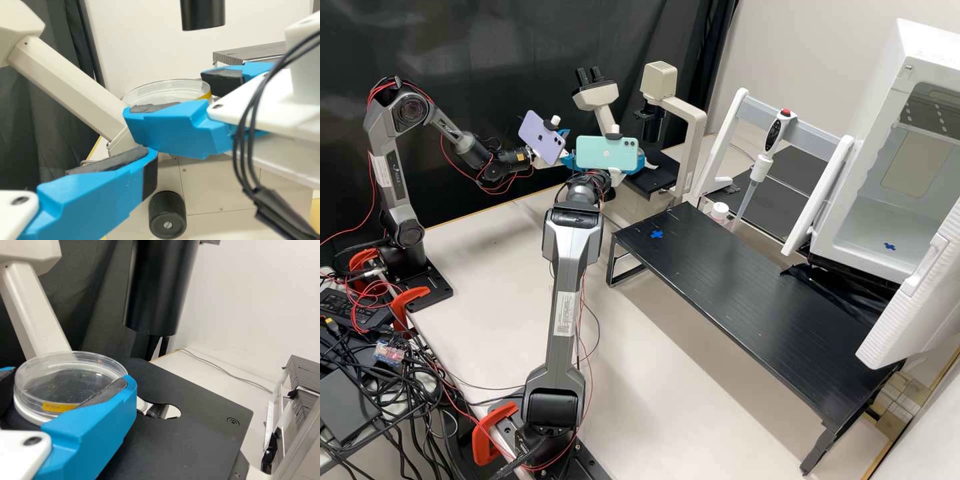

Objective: Move the petri dish to the bench

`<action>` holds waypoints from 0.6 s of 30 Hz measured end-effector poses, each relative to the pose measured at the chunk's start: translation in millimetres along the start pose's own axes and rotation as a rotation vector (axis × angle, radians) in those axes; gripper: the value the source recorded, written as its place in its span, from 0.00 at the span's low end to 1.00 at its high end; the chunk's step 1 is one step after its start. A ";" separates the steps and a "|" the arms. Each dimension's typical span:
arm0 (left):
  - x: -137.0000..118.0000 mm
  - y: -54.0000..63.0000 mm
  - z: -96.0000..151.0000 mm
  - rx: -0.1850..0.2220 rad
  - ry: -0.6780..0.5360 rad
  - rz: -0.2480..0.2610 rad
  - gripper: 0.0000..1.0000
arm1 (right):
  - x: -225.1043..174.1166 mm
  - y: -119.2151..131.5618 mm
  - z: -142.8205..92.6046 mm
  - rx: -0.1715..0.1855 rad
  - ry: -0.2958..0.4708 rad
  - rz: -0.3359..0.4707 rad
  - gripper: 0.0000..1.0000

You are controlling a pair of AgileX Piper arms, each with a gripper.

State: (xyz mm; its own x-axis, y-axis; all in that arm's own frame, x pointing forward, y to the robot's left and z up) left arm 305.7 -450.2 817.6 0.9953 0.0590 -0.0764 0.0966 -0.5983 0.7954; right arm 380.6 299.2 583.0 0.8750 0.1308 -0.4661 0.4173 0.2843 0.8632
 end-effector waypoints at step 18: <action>0.0 -1.0 1.6 0.020 -0.019 -0.011 1.00 | -20.9 -9.0 23.0 -0.037 0.029 0.016 0.00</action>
State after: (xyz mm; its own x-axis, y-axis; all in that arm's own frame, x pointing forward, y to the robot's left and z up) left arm 305.5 -450.9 815.8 0.9940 0.0502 -0.0969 0.1072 -0.6132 0.7826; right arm 364.2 272.1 589.4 0.8738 0.1631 -0.4581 0.3934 0.3166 0.8631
